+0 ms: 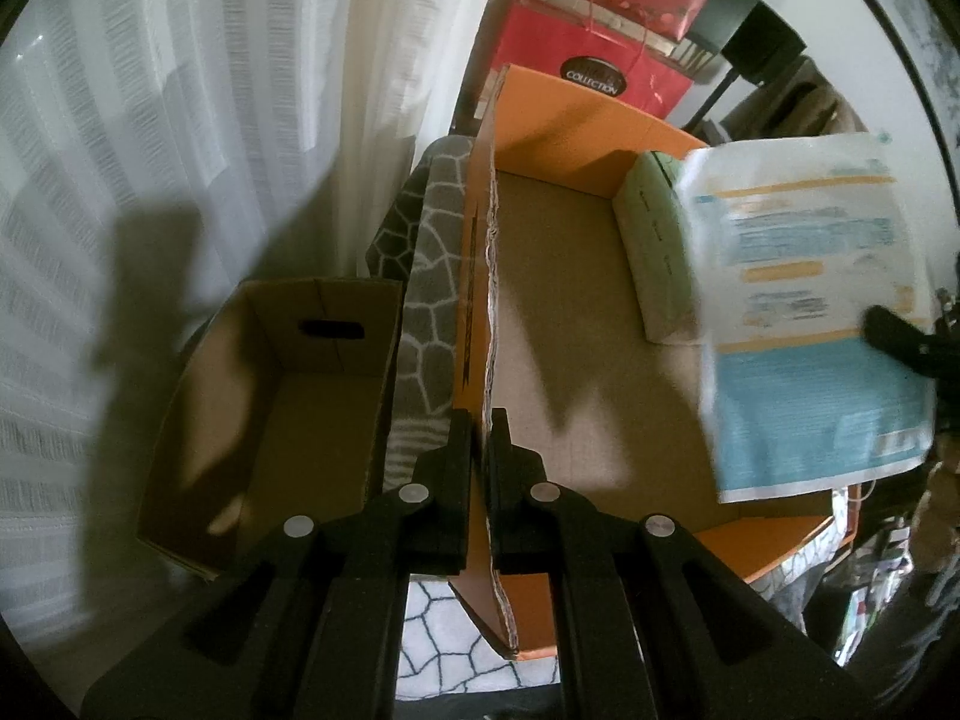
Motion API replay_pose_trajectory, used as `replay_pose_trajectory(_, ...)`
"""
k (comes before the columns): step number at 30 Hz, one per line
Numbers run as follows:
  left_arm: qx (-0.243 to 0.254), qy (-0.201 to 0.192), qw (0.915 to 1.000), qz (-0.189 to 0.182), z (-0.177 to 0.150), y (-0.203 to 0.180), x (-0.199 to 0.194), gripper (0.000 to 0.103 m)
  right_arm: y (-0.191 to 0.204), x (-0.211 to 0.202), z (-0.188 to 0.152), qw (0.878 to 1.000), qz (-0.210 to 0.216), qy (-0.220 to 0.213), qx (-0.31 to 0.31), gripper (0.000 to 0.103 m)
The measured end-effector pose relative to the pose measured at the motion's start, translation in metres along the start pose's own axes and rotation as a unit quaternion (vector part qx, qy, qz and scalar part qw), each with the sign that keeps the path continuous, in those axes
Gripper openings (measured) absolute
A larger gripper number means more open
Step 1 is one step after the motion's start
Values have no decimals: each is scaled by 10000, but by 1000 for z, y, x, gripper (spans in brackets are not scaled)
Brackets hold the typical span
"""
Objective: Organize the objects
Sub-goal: 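Carry the mask bag into the box with the right tool and release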
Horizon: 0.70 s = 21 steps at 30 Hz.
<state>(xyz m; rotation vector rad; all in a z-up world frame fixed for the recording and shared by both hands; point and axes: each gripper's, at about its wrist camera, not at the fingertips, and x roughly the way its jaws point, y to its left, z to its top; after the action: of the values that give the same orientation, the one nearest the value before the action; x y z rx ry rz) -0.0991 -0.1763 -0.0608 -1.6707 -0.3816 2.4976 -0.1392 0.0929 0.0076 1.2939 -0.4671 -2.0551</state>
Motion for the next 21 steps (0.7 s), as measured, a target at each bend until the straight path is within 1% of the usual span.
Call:
replay_pose_trajectory(6,-10,-2,10000,-3,0,0,0,4,1,47,-3,9995,34,255,177,4)
replay_pose_trajectory(10,-9,-3,10000,-3,0,-1,0,4,2,70,-5,9991,-2,337,259,4)
replay_pose_trajectory(18,-12,-3,10000,-2,0,-1,0,4,-1,103,-13,9967,-125,497,635,4)
replay_pose_trajectory(21,2,-2,10000,10,0,-1,0,4,1,112,-16,9961,-288,619,555,6)
